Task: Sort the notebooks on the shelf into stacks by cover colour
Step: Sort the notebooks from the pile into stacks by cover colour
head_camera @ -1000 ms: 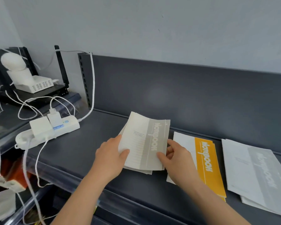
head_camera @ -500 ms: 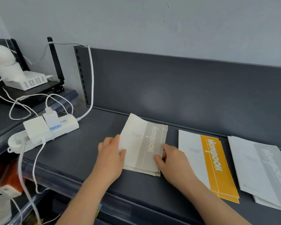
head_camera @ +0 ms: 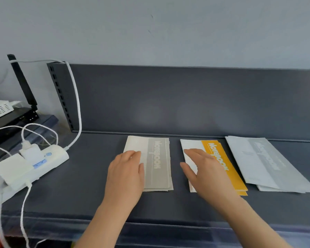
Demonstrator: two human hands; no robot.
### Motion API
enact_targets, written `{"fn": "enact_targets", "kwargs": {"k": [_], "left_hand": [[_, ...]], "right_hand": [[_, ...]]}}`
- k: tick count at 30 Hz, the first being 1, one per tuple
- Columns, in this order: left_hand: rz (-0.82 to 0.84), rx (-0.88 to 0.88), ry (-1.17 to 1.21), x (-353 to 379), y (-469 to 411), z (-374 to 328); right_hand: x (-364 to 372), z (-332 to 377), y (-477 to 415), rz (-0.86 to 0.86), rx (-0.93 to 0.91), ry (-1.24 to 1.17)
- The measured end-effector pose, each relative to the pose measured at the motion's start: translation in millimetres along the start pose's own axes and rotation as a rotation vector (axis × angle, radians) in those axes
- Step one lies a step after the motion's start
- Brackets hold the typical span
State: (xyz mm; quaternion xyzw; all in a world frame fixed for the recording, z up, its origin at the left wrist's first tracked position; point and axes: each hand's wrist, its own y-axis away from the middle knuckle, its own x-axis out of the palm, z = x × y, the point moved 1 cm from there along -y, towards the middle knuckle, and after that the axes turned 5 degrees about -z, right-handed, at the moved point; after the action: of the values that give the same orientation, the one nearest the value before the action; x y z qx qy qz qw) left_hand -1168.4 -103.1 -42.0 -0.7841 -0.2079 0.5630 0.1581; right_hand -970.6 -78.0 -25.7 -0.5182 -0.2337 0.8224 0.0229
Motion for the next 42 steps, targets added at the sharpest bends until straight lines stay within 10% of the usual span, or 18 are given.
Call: {"fn": "enact_targets", "kwargs": {"k": [23,42], "left_hand": [[0.186,0.439,0.42,46,39,-240],[0.224,0.446,0.497,127,95,-538]], "right_hand": [[-150,-173,145,-0.236,0.496,0.234],[-309,-425,250,-0.262,0.582,0.316]]}}
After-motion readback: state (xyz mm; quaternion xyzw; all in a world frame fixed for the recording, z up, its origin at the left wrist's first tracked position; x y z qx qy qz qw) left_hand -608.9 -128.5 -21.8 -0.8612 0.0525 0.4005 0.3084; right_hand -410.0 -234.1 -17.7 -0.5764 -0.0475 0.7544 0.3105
